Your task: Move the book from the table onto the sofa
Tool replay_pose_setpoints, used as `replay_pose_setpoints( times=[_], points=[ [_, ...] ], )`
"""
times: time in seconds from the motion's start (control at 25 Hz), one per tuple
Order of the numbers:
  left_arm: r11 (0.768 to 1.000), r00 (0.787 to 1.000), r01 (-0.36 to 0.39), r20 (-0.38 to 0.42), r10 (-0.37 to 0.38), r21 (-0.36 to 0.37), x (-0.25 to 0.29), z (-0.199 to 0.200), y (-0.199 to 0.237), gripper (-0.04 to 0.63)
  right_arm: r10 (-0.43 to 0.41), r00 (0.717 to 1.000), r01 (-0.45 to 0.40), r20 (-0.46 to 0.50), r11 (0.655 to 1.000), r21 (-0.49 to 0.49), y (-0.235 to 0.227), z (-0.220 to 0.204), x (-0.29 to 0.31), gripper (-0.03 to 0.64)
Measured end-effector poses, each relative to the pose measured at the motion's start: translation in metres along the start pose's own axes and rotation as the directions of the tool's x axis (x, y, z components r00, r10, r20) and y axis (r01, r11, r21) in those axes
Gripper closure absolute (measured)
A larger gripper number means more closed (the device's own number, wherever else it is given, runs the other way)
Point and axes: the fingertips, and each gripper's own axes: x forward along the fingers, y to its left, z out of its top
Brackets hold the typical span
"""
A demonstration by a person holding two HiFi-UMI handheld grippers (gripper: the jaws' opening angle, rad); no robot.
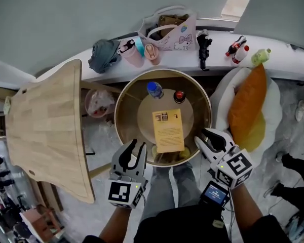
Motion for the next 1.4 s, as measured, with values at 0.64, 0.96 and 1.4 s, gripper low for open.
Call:
replay_pose_setpoints(
  times=[0.64,0.96,1.4],
  points=[
    [0.991,0.989,0.078,-0.120,-0.090,-0.105,0.100,-0.165,0.040,0.439,-0.082,0.980,0.094,-0.181,0.994,0.054,-0.057,-0.143,0.104,0.500],
    [0.982,0.974,0.099,-0.187,-0.128,-0.160,0.125,-0.234,0.037,0.420,-0.074,0.965,0.101,-0.253,0.990,0.098,-0.063,-0.204,0.124,0.499],
    [0.972,0.952,0.124,-0.250,-0.173,-0.202,0.169,-0.320,0.039,0.414,-0.050,0.956,0.105,-0.288,0.979,0.176,-0.076,-0.280,0.175,0.495]
  ],
)
